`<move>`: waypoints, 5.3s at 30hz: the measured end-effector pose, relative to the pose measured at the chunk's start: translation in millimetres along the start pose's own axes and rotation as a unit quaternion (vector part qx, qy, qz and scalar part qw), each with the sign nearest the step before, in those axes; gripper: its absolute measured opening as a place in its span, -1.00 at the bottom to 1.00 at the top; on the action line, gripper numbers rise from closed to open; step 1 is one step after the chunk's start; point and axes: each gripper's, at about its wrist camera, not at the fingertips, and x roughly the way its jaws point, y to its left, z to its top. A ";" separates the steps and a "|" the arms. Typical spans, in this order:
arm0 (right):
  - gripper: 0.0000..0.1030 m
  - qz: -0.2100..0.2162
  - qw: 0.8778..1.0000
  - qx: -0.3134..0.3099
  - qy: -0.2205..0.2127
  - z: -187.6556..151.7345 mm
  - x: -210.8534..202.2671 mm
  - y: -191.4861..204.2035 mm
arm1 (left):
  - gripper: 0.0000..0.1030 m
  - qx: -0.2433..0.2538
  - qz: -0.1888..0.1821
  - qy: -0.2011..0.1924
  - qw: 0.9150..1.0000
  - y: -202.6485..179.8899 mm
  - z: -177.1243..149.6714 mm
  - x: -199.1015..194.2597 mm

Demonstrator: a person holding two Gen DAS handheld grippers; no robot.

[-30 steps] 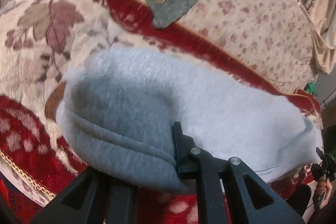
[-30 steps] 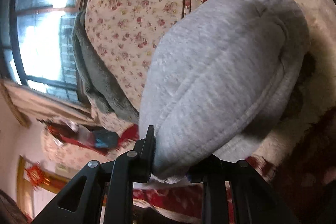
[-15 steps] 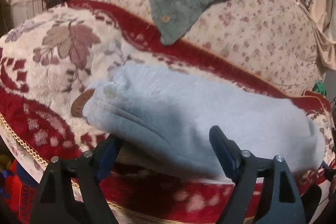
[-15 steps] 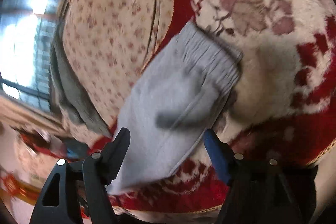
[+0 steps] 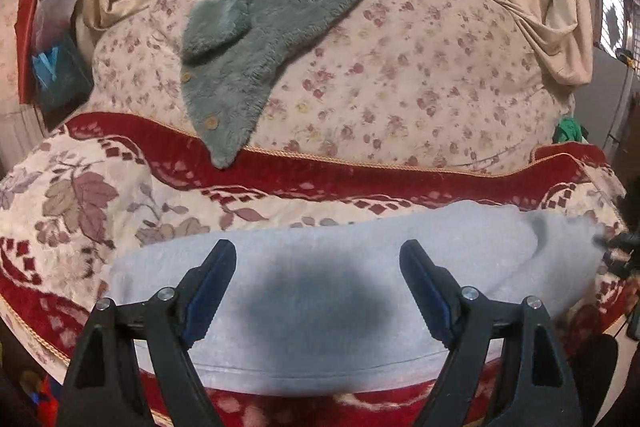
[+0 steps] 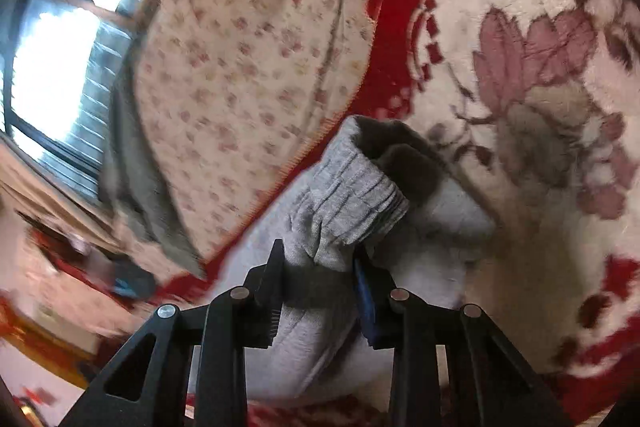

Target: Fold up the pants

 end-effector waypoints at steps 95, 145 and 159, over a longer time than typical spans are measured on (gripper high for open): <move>0.58 0.057 0.838 -0.484 0.247 -240.1 270.9 358.0 | 0.76 -0.151 0.095 0.054 0.982 157.1 -52.6 55.5; -0.01 0.217 0.554 -0.635 0.492 -366.3 428.5 484.9 | -0.18 -0.271 0.012 0.045 0.962 207.5 -99.0 79.3; -0.17 0.259 0.570 -0.661 0.414 -322.9 348.7 514.5 | -0.44 -0.189 0.015 -0.034 0.981 165.5 -50.4 24.5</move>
